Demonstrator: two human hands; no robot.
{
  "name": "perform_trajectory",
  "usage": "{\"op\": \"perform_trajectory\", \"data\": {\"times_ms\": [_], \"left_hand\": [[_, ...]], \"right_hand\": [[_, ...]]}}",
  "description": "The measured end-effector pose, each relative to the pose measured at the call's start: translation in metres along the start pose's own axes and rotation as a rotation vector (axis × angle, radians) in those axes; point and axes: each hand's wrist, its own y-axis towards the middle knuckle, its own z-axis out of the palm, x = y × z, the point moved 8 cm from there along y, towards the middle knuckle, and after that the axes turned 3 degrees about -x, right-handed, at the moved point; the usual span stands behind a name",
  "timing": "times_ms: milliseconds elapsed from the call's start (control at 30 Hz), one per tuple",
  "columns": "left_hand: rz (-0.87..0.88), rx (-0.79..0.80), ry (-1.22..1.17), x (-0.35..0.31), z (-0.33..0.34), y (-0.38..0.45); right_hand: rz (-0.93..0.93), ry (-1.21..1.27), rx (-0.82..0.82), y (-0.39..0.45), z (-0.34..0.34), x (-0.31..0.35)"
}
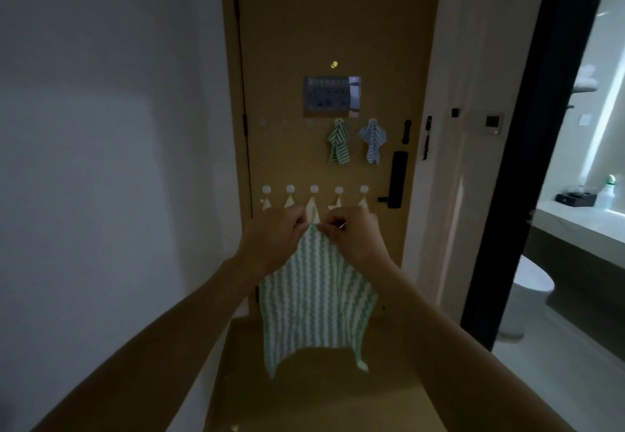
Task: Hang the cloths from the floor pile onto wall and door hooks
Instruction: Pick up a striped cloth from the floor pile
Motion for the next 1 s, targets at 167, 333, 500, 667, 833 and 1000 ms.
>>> {"op": "perform_trajectory", "data": {"times_ms": [167,333,500,667,833,1000], "left_hand": [[-0.056,-0.075,-0.050,0.051,0.035,0.080],[-0.091,-0.128,-0.049,0.099,0.068,0.138],[-0.084,-0.115,-0.094,0.146,0.109,0.199],[-0.045,-0.076,-0.248,0.204,0.160,0.284],[0.026,-0.059,-0.238,0.263,0.202,0.382],[0.108,-0.070,-0.254,0.307,0.246,0.450]], "right_hand": [[-0.065,-0.029,0.008,0.101,0.034,-0.031],[-0.063,-0.025,0.060,0.175,0.078,-0.069],[-0.082,-0.031,0.035,0.240,0.114,-0.105],[-0.060,-0.086,0.019,0.324,0.151,-0.147],[-0.042,-0.130,-0.058,0.416,0.184,-0.182],[-0.018,-0.123,-0.055,0.483,0.219,-0.220]]}}
